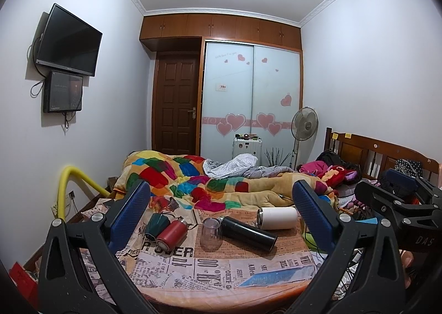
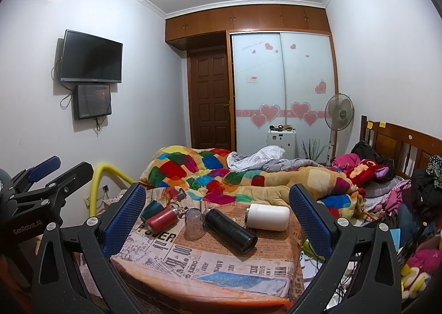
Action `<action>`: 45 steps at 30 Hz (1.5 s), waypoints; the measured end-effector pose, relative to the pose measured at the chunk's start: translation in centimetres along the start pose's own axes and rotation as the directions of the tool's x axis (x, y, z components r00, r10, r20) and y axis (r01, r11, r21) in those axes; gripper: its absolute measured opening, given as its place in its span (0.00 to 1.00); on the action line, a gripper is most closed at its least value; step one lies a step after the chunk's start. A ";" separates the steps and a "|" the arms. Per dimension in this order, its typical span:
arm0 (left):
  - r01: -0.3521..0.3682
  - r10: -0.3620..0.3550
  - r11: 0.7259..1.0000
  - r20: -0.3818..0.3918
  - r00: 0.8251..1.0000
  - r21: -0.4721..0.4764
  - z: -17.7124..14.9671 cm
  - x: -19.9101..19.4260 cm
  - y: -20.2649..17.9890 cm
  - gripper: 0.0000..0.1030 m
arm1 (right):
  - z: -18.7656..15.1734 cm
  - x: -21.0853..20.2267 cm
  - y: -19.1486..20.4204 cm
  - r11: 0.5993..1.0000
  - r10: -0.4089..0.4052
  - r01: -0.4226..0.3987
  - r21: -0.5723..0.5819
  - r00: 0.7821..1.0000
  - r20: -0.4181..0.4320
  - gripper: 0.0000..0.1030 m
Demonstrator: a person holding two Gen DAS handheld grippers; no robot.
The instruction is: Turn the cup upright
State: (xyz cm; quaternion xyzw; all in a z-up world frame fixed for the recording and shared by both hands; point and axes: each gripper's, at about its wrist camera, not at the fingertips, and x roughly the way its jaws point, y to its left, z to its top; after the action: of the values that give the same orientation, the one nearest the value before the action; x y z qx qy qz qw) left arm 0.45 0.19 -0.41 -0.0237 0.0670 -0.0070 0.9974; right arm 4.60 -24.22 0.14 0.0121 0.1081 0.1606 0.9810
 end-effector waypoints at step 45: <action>-0.060 0.052 0.996 -0.123 0.991 -0.062 -2.4 5.3 2.1 1.00 | -2.9 6.7 -1.0 0.995 -0.037 0.022 -0.100 0.988 -0.152 1.00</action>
State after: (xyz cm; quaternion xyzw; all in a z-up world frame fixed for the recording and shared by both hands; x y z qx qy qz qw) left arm 5.41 2.10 -3.63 -0.0541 0.1282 0.0219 0.9900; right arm 10.51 -23.04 -4.17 -0.0503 0.1756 0.1517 0.9714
